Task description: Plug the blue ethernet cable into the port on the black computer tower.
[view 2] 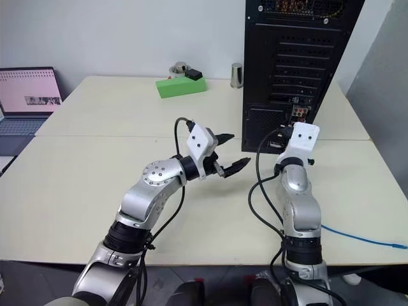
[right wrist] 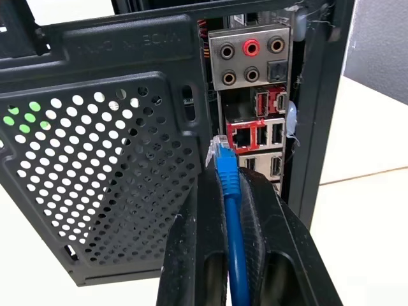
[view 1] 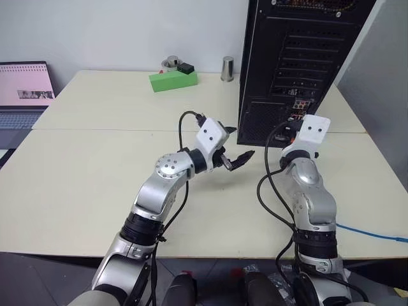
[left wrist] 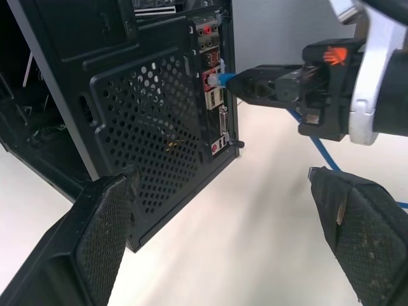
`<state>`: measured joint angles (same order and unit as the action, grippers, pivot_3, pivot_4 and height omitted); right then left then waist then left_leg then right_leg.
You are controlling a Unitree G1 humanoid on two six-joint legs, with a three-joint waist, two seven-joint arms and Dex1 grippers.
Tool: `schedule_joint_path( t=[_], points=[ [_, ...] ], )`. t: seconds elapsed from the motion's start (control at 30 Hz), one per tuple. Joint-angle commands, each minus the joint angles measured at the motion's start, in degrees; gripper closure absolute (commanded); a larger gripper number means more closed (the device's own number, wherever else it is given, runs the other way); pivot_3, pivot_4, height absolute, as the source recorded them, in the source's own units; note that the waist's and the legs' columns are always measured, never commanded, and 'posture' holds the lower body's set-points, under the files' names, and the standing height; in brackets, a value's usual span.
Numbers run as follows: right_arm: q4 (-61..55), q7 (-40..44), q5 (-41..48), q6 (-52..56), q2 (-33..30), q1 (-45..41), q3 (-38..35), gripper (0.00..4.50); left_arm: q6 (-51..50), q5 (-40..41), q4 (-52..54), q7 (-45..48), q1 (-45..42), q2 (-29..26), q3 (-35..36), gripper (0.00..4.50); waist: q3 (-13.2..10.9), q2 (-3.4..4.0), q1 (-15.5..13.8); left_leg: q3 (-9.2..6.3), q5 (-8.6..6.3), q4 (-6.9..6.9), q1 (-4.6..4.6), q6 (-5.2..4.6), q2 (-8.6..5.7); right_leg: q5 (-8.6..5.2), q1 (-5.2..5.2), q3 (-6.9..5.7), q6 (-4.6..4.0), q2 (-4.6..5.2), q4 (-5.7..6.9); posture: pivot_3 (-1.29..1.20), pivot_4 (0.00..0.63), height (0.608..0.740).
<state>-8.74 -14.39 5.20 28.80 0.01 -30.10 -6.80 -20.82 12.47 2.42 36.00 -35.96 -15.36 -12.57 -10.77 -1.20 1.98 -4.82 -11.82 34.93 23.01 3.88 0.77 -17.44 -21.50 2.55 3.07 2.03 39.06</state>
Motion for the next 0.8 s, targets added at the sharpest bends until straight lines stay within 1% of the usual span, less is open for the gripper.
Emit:
schedule_joint_path(
  t=[0.03,0.17,0.8],
  points=[
    [-0.6,-0.5,-0.3,-2.1,0.1,-1.7,-1.3,4.48,2.4,0.5,1.0,0.7,-1.6,0.7,1.5,0.00,0.0,0.00,0.0,0.00,0.00,0.00,0.00,0.00,0.00,0.00,0.00,0.00,0.00,0.00,0.00,0.00,0.150,0.740],
    [-0.5,-0.6,-0.3,-2.3,0.2,-1.7,-1.8,4.48,2.9,1.9,0.8,2.3,-1.6,0.9,2.4,0.00,0.0,0.00,0.0,0.01,0.00,-0.01,0.01,0.00,0.00,0.00,0.00,0.01,0.00,0.00,-0.01,0.00,0.150,0.740],
    [1.6,1.2,-0.3,-2.6,-0.2,-2.2,-1.7,4.48,4.1,1.5,-0.1,2.4,-1.5,1.3,3.2,0.00,0.0,0.00,0.0,0.01,0.00,-0.01,0.01,0.00,0.00,0.00,-0.01,0.01,0.00,0.00,-0.01,0.00,0.150,0.740]
  ],
)
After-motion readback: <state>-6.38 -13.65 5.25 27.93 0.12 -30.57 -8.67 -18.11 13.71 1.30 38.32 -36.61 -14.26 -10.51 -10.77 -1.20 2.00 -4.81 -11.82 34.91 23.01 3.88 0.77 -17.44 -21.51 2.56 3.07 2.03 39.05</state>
